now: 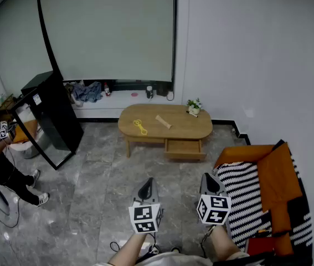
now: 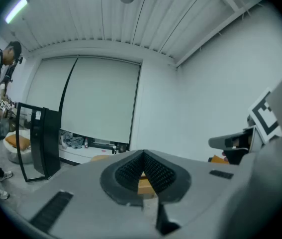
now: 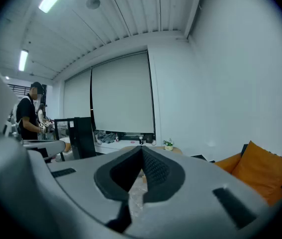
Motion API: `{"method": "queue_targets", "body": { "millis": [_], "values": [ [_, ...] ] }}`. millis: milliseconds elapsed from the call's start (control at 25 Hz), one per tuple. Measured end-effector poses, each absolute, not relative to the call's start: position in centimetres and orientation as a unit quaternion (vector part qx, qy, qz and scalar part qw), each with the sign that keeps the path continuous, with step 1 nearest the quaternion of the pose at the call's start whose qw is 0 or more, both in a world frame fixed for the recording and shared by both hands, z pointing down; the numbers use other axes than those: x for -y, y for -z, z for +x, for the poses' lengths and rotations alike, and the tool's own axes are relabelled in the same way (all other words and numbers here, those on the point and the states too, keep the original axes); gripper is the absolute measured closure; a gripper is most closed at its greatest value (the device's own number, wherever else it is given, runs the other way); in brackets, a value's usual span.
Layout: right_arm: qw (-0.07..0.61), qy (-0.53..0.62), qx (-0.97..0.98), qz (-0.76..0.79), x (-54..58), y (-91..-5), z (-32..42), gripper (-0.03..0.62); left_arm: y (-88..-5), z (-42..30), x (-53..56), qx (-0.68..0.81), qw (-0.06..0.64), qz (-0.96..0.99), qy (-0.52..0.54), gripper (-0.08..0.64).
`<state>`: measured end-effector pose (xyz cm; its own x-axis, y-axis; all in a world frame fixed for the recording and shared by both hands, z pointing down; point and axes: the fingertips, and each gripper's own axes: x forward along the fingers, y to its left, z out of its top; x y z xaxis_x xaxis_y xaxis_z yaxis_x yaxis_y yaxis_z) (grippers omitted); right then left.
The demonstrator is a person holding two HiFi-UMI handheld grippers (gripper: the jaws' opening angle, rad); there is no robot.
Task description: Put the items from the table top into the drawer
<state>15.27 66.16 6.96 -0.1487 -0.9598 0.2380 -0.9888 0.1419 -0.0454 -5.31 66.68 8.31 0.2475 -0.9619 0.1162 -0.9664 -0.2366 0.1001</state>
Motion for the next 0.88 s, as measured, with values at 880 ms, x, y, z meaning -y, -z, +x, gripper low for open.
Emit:
{"method": "queue_targets", "body": {
  "millis": [880],
  "values": [
    [0.09, -0.12, 0.732, 0.665, -63.8, -8.9, 10.2, 0.6, -11.0, -11.5, -64.3, 0.6, 0.103, 0.792, -0.053, 0.56]
  ]
}}
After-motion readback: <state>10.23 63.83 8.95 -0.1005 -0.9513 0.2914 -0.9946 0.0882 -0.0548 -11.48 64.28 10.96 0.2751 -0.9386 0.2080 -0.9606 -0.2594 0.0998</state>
